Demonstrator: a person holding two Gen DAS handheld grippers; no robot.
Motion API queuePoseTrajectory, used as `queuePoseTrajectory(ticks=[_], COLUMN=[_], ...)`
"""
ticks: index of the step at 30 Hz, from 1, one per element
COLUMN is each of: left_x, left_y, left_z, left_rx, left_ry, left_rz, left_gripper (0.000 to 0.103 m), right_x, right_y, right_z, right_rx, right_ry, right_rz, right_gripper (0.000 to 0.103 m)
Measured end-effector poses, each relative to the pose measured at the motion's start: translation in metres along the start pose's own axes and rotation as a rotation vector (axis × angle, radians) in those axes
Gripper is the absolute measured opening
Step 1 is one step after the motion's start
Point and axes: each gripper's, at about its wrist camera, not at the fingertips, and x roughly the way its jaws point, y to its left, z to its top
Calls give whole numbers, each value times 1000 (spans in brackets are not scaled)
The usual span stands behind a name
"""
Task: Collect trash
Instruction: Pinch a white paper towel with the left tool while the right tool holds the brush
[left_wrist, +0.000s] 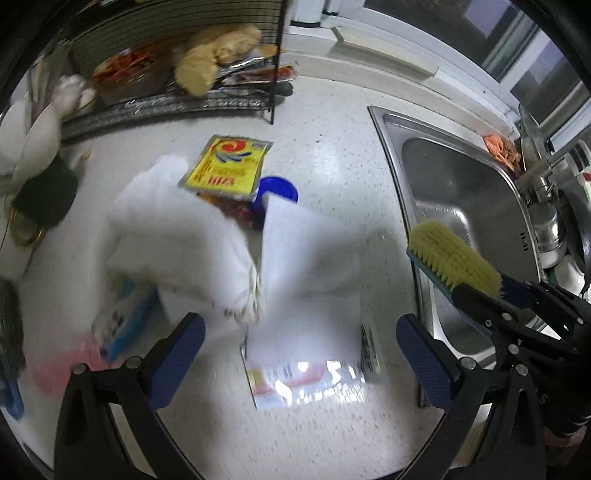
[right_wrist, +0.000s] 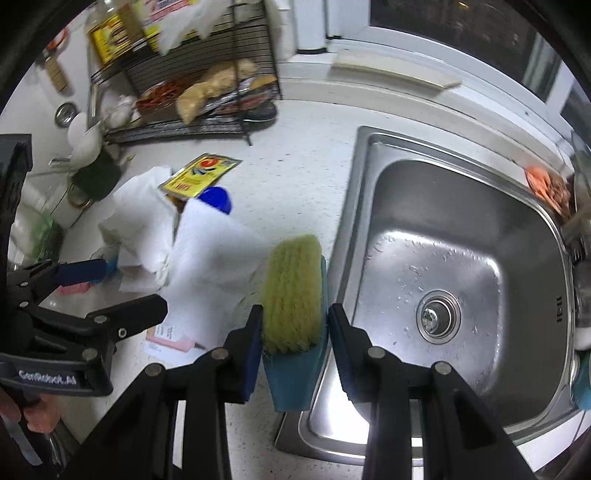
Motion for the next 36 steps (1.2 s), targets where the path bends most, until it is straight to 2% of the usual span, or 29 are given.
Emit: queuePoseTrajectory(ticks=[6, 8, 13, 15, 17, 18, 20, 21, 23, 27, 28, 36], left_x=[29, 39, 53, 60, 65, 67, 71, 74, 73, 66, 63, 17], left_y=[14, 16, 17, 17, 17, 15, 12, 9, 5, -8, -11, -26], left_z=[26, 31, 41, 46, 47, 47, 47, 47, 45, 41, 39, 26], left_rx=[26, 41, 53, 39, 35, 41, 54, 57, 59, 100, 101, 118], left_ry=[36, 56, 67, 81, 97, 103, 110, 116, 112, 82, 75, -16], left_rz=[-4, -11, -30, -34, -34, -27, -24, -37, -54, -19, -24, -10], left_gripper=[103, 94, 89, 79, 60, 57, 40, 38, 23, 5, 2, 1], right_x=[18, 23, 33, 36, 38, 38, 38, 37, 37, 31, 29, -5], right_y=[-3, -3, -5, -8, -9, -10, -10, -11, -11, -13, -13, -17], right_z=[18, 22, 28, 29, 30, 31, 31, 31, 30, 28, 27, 13], right_rx=[39, 48, 62, 77, 87, 90, 90, 92, 92, 101, 102, 96], right_ry=[-4, 2, 9, 16, 22, 23, 23, 22, 20, 16, 12, -41], right_rz=[-21, -22, -16, -14, -14, -14, -19, -22, -27, -26, -23, -12], right_gripper=[33, 33, 33, 33, 33, 33, 33, 33, 33, 33, 33, 33])
